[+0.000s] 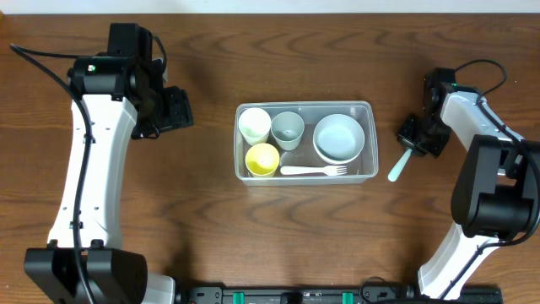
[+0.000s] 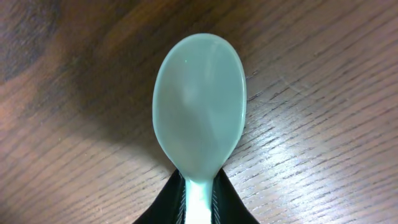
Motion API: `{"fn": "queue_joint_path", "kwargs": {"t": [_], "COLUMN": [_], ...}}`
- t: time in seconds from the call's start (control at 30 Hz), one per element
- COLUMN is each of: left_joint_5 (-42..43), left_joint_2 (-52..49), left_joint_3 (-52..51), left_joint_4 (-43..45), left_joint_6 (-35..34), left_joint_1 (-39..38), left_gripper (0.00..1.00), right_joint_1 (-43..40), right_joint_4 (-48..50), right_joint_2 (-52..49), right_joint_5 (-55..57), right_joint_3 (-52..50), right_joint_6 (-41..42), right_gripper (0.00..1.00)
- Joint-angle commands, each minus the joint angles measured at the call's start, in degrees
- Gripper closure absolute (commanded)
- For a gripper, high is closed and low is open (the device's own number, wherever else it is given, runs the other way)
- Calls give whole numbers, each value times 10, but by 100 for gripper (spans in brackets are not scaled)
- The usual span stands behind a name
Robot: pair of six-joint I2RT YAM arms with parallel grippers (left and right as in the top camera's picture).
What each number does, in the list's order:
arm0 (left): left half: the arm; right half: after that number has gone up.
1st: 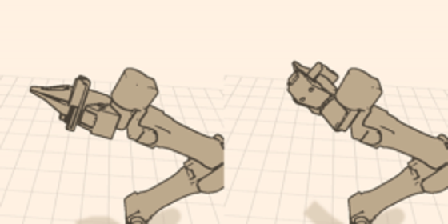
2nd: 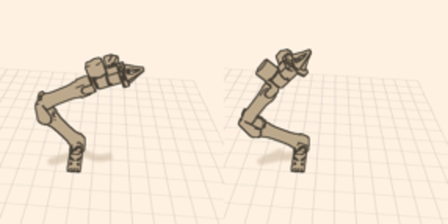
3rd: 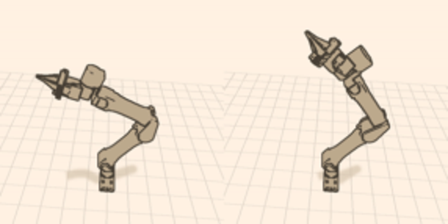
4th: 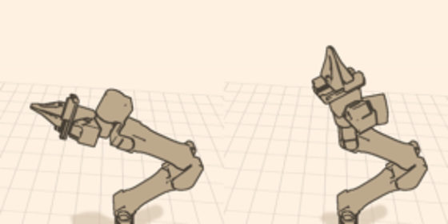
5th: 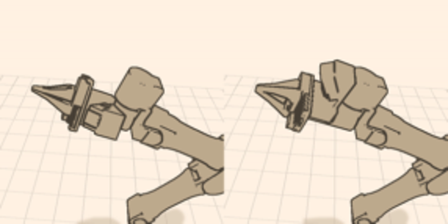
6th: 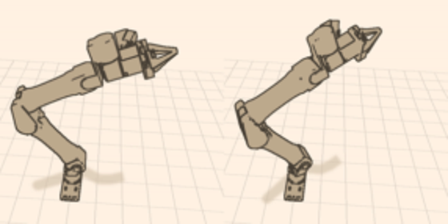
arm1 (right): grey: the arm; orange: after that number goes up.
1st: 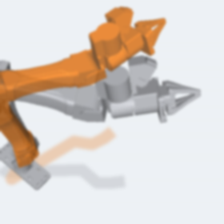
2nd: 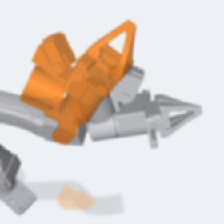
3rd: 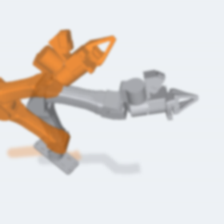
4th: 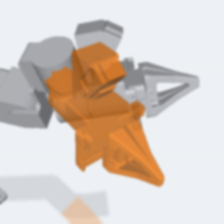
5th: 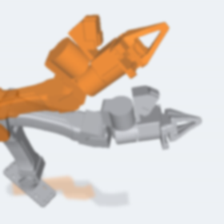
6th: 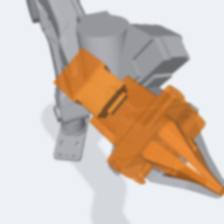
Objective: Pack container
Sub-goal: 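Carry the green spoon into the container beside the fork and release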
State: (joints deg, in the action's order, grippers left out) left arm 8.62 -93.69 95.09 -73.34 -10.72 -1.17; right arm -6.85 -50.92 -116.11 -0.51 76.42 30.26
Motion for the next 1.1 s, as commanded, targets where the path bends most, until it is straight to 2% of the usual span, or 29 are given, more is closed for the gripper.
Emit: {"fn": "queue_joint_path", "kwargs": {"t": [0.0,0.2,0.27,0.5,0.63,0.83,1.07], "left_joint_5": [-5,-5,-5,-5,-5,-5,-5], "left_joint_2": [5,5,5,5,5,5,5], "left_joint_3": [-1,-1,-1,-1,-1,-1,-1], "left_joint_4": [-4,-3,-2,1,5,5,3], "left_joint_6": [-4,-3,-3,-3,-3,-3,-3], "left_joint_1": [1,1,1,1,1,1,1], "left_gripper": [30,30,30,30,30,30,30], "right_joint_1": [2,1,1,15,67,198,329], "right_joint_4": [6,-7,-26,-48,-44,-74,-104], "right_joint_2": [-22,-16,-2,114,180,223,211], "right_joint_5": [-15,-15,-24,-117,-124,-115,-88], "right_joint_3": [-20,-8,14,134,185,189,146], "right_joint_6": [-1,-2,-24,-179,-314,-526,-676], "right_gripper": [99,99,99,99,99,99,99]}}
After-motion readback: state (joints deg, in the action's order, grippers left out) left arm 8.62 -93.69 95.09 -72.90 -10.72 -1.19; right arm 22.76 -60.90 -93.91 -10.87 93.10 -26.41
